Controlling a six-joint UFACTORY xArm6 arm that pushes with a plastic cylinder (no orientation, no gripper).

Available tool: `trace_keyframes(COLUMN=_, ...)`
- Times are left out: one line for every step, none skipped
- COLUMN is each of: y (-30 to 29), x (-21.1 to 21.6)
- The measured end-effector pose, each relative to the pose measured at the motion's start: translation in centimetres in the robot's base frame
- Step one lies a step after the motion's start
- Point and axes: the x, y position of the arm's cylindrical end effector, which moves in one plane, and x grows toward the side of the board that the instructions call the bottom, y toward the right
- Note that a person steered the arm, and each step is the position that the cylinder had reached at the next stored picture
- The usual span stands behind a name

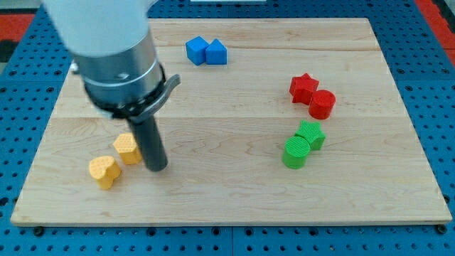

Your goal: Separate blue triangle from the blue cube

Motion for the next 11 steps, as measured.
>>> trace_keyframes(y=-0.9, x=-1.9)
trace_keyframes(y=-5.3, x=-1.1)
trace_keyframes(y=-5.5, x=-1.3)
trace_keyframes(y=-1.5, x=-4.9)
trace_keyframes(y=2.6, x=-11.0)
trace_keyframes(y=4.7, x=-17.1)
trace_keyframes(y=5.5, x=-19.4)
trace_keyframes(y=7.8, x=-21.1)
trace_keyframes(y=8.4, x=-24.5)
trace_keyframes(y=8.8, x=-26.7)
trace_keyframes(y=6.0, x=-26.5)
